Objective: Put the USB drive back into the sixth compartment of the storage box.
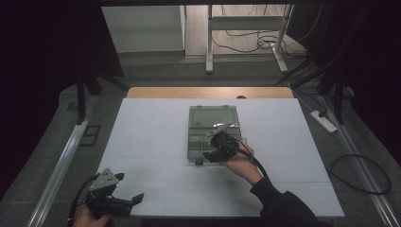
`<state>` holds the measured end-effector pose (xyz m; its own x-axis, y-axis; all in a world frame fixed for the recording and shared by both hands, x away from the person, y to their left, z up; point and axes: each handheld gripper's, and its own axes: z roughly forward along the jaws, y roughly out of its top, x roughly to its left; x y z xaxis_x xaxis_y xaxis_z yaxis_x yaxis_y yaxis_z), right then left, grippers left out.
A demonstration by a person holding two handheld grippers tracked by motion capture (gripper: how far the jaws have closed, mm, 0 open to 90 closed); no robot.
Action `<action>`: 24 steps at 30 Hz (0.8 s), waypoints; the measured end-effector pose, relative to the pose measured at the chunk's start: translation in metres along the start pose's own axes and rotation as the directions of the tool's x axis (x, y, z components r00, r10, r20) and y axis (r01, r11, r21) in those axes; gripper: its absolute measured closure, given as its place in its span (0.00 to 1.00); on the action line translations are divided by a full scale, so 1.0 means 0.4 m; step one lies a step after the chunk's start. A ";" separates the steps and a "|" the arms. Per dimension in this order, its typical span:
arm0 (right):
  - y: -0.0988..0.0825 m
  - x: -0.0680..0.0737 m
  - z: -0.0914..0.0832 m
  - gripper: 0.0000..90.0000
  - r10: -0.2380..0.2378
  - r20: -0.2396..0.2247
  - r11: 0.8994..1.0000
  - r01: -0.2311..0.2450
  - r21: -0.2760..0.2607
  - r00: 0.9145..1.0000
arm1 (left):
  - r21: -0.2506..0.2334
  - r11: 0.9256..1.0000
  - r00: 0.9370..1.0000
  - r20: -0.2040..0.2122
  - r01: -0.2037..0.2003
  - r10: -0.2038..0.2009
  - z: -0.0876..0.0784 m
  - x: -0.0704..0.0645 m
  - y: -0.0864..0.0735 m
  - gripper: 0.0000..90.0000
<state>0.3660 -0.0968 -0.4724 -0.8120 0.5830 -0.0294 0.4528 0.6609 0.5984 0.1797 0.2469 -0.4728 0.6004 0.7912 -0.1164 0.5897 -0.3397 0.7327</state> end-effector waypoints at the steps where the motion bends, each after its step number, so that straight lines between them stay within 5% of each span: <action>1: 0.000 0.000 -0.002 0.44 0.000 -0.002 1.000 0.000 0.001 1.000 | 0.000 1.000 1.000 0.000 0.000 0.000 0.000 0.000 0.000 0.00; 24: -0.011 0.005 -0.030 0.17 0.036 -0.048 0.999 -0.037 -0.017 0.998 | -0.002 1.000 1.000 0.003 0.004 -0.004 0.000 0.001 0.000 0.00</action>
<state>0.3581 -0.1044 -0.4656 -0.8117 0.5832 0.0309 0.4763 0.6305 0.6129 0.1799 0.2472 -0.4726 0.5997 0.7911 -0.1210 0.5911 -0.3359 0.7334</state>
